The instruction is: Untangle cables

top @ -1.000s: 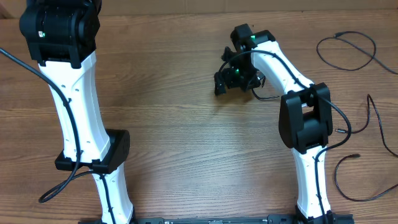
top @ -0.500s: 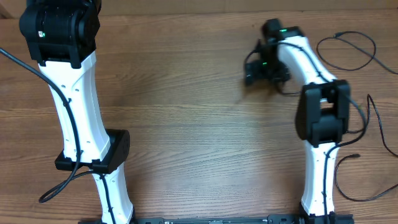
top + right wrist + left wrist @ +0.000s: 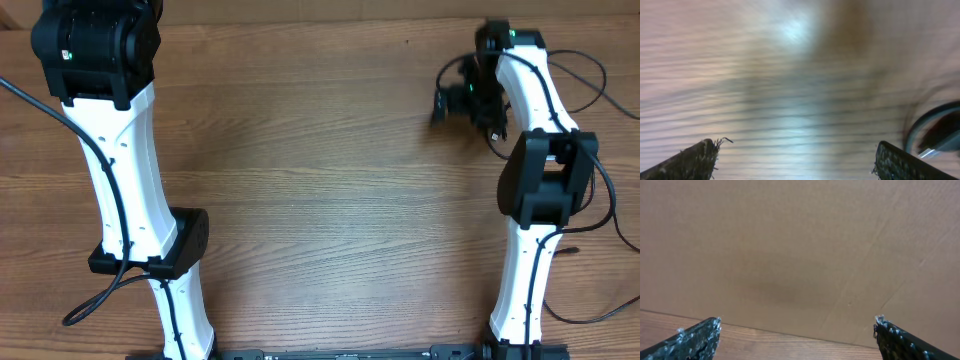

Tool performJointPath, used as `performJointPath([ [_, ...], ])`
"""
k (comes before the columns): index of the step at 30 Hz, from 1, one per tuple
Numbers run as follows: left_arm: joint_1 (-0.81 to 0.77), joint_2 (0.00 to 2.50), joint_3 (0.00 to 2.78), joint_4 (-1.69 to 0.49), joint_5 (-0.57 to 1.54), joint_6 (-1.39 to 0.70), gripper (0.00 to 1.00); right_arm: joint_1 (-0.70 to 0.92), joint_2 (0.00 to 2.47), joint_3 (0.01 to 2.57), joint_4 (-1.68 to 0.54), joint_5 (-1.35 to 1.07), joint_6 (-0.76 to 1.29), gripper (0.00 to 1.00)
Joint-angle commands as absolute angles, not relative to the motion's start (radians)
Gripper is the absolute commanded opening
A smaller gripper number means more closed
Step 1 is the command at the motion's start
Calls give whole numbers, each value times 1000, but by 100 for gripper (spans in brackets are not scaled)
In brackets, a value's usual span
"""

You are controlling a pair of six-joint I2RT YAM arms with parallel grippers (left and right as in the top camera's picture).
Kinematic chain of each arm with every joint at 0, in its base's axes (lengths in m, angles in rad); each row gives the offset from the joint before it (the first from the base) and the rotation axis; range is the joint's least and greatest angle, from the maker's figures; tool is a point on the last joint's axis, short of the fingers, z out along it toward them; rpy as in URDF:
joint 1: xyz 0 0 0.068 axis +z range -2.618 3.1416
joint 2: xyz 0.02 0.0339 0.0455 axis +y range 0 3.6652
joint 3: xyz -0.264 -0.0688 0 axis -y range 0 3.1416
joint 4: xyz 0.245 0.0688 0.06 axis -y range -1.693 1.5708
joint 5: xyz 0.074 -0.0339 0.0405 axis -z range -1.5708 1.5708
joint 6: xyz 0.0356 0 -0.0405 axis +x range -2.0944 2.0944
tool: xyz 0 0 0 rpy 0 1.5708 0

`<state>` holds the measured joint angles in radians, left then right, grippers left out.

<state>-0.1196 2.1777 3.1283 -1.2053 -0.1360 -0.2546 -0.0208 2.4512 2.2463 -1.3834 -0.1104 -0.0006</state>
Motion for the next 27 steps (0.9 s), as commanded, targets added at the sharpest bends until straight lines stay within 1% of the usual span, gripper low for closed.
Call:
performJointPath([
  [1, -117, 2186, 3128, -1201, -150, -250, 100, 0, 2387, 2531, -1421, -129, 3, 100],
  [3, -117, 2186, 3128, -1202, -150, -246, 100, -3, 2378, 2666, -1490, -101, 3, 100],
  [5, -117, 2186, 3128, -1204, -150, -246, 100, -19, 2367, 2831, -1620, -20, 3, 100],
  [7, -116, 2186, 3128, -1203, -152, -244, 100, -32, 2352, 2930, -1694, 18, 7, 100],
  [8, -116, 2186, 3128, -1202, -160, -242, 100, -46, 2320, 2952, -1694, 11, 39, 100],
  [11, -116, 2186, 3128, -1195, -167, -239, 100, -74, 2196, 2968, -1694, 19, 36, 100],
  [15, -117, 2186, 3128, -1192, -167, -239, 100, -81, 2023, 2964, -1694, 134, 32, 100],
  [17, -117, 2186, 3128, -1191, -167, -239, 100, -81, 1905, 2944, -1694, 146, 27, 100],
  [21, -117, 2186, 3128, -1185, -165, -239, 100, -81, 1629, 2730, -1694, 165, 22, 100],
  [22, -117, 2186, 3128, -1184, -163, -240, 100, -81, 1535, 2607, -1694, 182, 27, 100],
  [26, -118, 2186, 3128, -1184, -160, -239, 100, -81, 1322, 2255, -1640, 233, 100, 100],
  [27, -118, 2186, 3128, -1184, -160, -239, 100, -81, 1201, 2006, -1501, 231, 112, 100],
])
